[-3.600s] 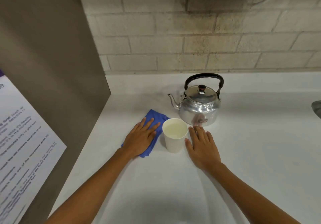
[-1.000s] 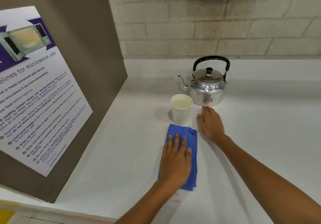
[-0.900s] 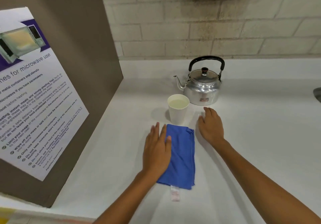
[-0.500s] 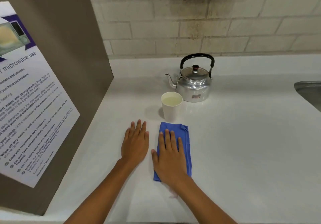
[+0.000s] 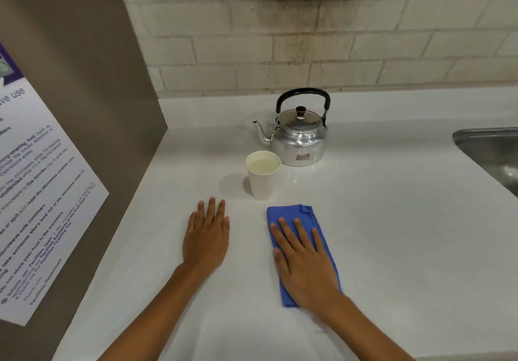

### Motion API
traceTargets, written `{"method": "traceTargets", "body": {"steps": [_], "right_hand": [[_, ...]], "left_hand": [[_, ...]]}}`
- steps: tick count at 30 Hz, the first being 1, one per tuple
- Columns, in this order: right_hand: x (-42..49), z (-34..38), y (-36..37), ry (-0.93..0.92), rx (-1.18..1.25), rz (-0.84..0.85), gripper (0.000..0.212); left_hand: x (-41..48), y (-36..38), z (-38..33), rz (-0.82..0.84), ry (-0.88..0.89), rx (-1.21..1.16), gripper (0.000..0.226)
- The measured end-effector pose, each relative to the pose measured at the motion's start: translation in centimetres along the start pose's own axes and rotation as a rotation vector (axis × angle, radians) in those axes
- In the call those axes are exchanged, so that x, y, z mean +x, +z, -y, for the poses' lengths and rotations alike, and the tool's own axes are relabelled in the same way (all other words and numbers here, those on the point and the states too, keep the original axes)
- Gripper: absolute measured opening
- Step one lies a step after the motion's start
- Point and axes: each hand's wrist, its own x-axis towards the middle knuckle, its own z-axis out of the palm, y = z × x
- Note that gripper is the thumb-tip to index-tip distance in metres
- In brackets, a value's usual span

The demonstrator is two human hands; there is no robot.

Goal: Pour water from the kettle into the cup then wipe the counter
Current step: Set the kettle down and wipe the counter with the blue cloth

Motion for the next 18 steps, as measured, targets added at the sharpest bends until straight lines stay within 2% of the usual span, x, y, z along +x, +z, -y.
{"method": "traceTargets", "body": {"steps": [2, 5, 7, 9, 12, 14, 16, 18], "right_hand": [[0.1, -3.4, -0.8, 0.025, -0.011, -0.018, 0.056], [3.3, -8.2, -2.0, 0.222, -0.060, -0.022, 0.051], [6.5, -8.4, -2.6, 0.305, -0.053, 0.003, 0.053], [9.0, -6.7, -2.3, 0.269, -0.063, 0.016, 0.053], [9.1, -4.7, -1.2, 0.064, -0.053, 0.037, 0.052], [7.1, -6.1, -1.0, -0.027, -0.037, 0.015, 0.051], [5.9, -9.1, -1.5, -0.009, -0.027, -0.019, 0.051], [6.4, -11.4, -2.2, 0.084, -0.042, -0.013, 0.051]], "left_hand": [[0.1, 0.0, -0.2, -0.015, 0.018, -0.027, 0.052], [-0.1, 0.1, -0.6, -0.024, 0.028, -0.033, 0.051], [-0.2, 0.1, -0.6, -0.026, 0.023, -0.026, 0.052], [-0.1, 0.1, -0.5, -0.022, 0.014, -0.030, 0.052], [-0.1, 0.1, -0.3, -0.016, 0.010, -0.034, 0.052], [-0.2, 0.2, -0.3, -0.020, 0.012, -0.032, 0.052], [-0.2, 0.3, -0.5, -0.031, 0.012, -0.032, 0.052], [-0.1, 0.3, -0.6, -0.034, 0.006, -0.044, 0.051]]}}
